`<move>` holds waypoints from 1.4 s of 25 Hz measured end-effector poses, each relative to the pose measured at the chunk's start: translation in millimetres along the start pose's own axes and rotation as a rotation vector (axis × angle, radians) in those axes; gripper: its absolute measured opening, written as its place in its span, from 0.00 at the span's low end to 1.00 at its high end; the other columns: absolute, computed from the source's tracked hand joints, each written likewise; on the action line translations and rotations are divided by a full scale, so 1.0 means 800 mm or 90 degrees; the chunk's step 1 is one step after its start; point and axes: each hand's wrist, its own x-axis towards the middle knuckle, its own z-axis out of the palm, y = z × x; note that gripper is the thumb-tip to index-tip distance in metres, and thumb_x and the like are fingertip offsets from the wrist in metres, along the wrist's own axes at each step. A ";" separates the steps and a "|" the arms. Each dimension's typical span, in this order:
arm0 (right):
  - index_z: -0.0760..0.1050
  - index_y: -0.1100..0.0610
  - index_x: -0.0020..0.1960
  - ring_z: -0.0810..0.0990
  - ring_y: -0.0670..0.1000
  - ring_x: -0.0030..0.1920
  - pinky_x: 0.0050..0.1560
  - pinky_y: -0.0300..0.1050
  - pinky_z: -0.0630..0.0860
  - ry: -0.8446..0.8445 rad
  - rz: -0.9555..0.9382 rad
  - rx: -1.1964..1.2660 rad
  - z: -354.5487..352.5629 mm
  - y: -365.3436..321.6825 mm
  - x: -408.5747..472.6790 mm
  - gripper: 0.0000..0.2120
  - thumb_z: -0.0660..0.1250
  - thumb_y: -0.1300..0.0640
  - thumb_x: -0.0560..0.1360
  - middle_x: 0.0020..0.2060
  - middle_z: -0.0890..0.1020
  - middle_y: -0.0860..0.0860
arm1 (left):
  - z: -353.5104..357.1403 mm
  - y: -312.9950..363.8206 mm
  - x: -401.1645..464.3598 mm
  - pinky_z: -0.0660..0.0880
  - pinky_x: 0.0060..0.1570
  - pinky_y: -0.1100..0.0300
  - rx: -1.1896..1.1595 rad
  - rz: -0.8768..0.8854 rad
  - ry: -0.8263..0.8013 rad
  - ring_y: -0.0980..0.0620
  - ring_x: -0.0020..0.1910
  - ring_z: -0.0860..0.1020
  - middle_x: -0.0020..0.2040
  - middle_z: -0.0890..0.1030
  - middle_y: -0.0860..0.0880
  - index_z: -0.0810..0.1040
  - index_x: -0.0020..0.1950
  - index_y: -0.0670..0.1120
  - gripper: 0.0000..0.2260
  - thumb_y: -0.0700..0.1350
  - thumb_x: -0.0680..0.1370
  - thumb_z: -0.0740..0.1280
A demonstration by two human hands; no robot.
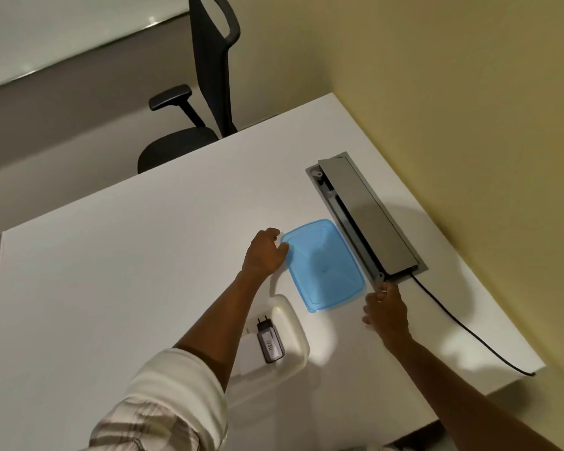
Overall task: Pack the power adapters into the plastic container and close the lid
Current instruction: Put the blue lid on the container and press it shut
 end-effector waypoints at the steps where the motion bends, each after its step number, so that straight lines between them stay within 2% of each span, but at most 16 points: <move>1: 0.68 0.56 0.64 0.82 0.54 0.33 0.29 0.46 0.80 -0.003 0.019 0.004 0.002 0.001 0.002 0.17 0.61 0.62 0.75 0.43 0.81 0.59 | 0.005 -0.001 0.012 0.69 0.66 0.54 0.000 -0.017 -0.008 0.42 0.67 0.75 0.69 0.74 0.39 0.70 0.72 0.40 0.23 0.48 0.79 0.66; 5: 0.68 0.56 0.65 0.82 0.56 0.38 0.34 0.48 0.81 -0.018 0.069 0.027 0.003 0.003 0.013 0.18 0.63 0.63 0.75 0.47 0.80 0.59 | 0.023 -0.001 0.044 0.64 0.70 0.55 -0.003 -0.044 -0.039 0.42 0.73 0.68 0.74 0.69 0.38 0.66 0.75 0.39 0.28 0.50 0.79 0.67; 8: 0.69 0.57 0.64 0.81 0.55 0.39 0.35 0.48 0.81 0.000 0.077 0.017 0.000 0.004 0.019 0.16 0.63 0.63 0.76 0.49 0.80 0.60 | 0.031 0.001 0.057 0.66 0.68 0.55 0.002 -0.039 -0.065 0.41 0.72 0.70 0.73 0.71 0.38 0.66 0.75 0.38 0.29 0.51 0.79 0.67; 11: 0.71 0.55 0.61 0.81 0.54 0.40 0.34 0.46 0.80 -0.011 0.099 0.051 0.000 0.002 0.020 0.13 0.64 0.63 0.77 0.47 0.80 0.59 | 0.038 0.004 0.061 0.68 0.65 0.54 0.011 -0.026 -0.075 0.40 0.70 0.72 0.71 0.73 0.37 0.68 0.74 0.37 0.28 0.51 0.78 0.67; 18: 0.74 0.56 0.59 0.82 0.54 0.40 0.44 0.52 0.84 -0.063 0.100 0.075 0.014 -0.004 0.015 0.11 0.66 0.61 0.77 0.44 0.82 0.58 | 0.040 -0.001 0.053 0.70 0.62 0.54 0.013 -0.038 -0.080 0.39 0.66 0.75 0.67 0.76 0.37 0.71 0.71 0.38 0.26 0.51 0.78 0.67; 23: 0.73 0.56 0.58 0.82 0.53 0.37 0.43 0.51 0.83 -0.067 0.065 0.078 0.019 -0.022 0.005 0.11 0.67 0.58 0.76 0.43 0.83 0.58 | 0.023 -0.001 0.032 0.71 0.43 0.57 -0.027 -0.024 -0.027 0.39 0.50 0.81 0.51 0.81 0.39 0.78 0.54 0.37 0.16 0.49 0.76 0.69; 25: 0.73 0.55 0.56 0.82 0.53 0.36 0.42 0.52 0.82 -0.063 0.039 0.107 0.017 -0.036 -0.001 0.09 0.66 0.56 0.76 0.40 0.83 0.57 | 0.006 0.003 0.020 0.74 0.45 0.55 -0.048 -0.018 0.007 0.40 0.49 0.80 0.50 0.81 0.40 0.78 0.53 0.38 0.15 0.50 0.77 0.68; 28: 0.74 0.58 0.54 0.82 0.52 0.36 0.37 0.47 0.80 -0.067 -0.034 0.152 0.013 -0.064 -0.015 0.09 0.65 0.55 0.77 0.40 0.81 0.55 | -0.024 0.008 -0.007 0.72 0.46 0.58 -0.115 0.000 0.079 0.46 0.48 0.78 0.51 0.81 0.45 0.78 0.57 0.40 0.16 0.52 0.80 0.65; 31: 0.74 0.59 0.51 0.82 0.52 0.37 0.41 0.48 0.81 -0.070 -0.108 0.165 0.011 -0.088 -0.034 0.09 0.63 0.53 0.79 0.39 0.81 0.55 | -0.053 0.003 -0.043 0.70 0.46 0.64 -0.193 -0.010 0.128 0.52 0.52 0.76 0.54 0.79 0.50 0.76 0.59 0.44 0.17 0.57 0.82 0.60; 33: 0.74 0.56 0.49 0.84 0.53 0.39 0.43 0.49 0.82 -0.067 -0.144 0.141 0.013 -0.101 -0.051 0.09 0.61 0.50 0.80 0.39 0.82 0.54 | -0.072 -0.007 -0.070 0.69 0.52 0.61 -0.234 -0.032 0.149 0.53 0.55 0.75 0.56 0.78 0.53 0.76 0.59 0.48 0.18 0.59 0.82 0.57; 35: 0.74 0.56 0.50 0.84 0.54 0.41 0.44 0.51 0.83 -0.053 -0.179 0.104 0.018 -0.111 -0.068 0.11 0.58 0.49 0.81 0.40 0.82 0.54 | -0.087 -0.018 -0.095 0.67 0.53 0.60 -0.257 -0.054 0.173 0.54 0.54 0.75 0.55 0.77 0.55 0.75 0.59 0.49 0.18 0.60 0.82 0.56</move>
